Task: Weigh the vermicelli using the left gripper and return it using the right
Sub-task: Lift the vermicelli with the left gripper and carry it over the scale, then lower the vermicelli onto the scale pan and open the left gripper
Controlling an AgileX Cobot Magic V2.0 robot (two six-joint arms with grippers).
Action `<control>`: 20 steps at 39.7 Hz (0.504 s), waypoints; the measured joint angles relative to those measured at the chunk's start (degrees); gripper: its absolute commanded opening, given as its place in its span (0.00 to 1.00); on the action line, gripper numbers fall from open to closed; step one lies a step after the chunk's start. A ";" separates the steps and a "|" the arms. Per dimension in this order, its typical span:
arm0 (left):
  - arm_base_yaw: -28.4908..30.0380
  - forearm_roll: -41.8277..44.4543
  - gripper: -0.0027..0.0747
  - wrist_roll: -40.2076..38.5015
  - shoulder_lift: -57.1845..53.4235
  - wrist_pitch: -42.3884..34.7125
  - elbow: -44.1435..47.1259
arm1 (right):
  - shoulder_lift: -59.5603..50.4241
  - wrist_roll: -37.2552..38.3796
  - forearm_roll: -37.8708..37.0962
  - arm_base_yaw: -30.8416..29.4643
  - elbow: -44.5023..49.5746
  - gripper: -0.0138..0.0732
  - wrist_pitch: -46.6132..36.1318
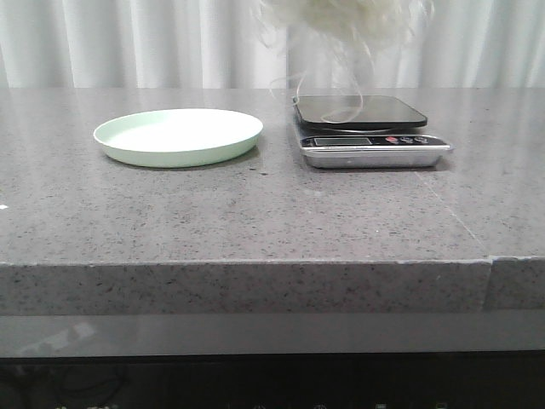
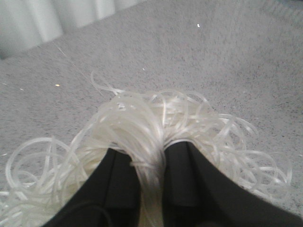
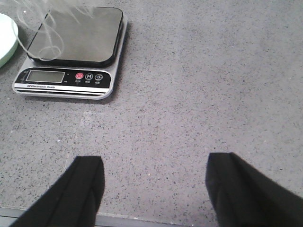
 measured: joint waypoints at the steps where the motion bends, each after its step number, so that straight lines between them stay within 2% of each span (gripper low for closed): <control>1: -0.16 0.00 0.32 0.00 0.65 -0.22 -0.12 | 0.00 0.00 0.00 0.00 0.00 0.82 0.00; 8: -0.18 0.00 0.34 0.00 4.67 -2.13 -0.37 | 0.00 0.00 0.00 0.00 0.00 0.82 0.00; 10: -0.18 0.00 0.38 0.00 5.38 -2.23 -0.37 | 0.00 0.00 0.00 0.00 0.00 0.82 0.00; 17: -0.18 0.00 0.61 0.00 6.34 -2.22 -0.47 | 0.00 0.00 0.00 0.00 0.00 0.82 0.00; 20: -0.18 0.00 0.67 0.00 6.34 -1.65 -0.59 | 0.00 0.00 0.00 0.00 0.00 0.82 0.00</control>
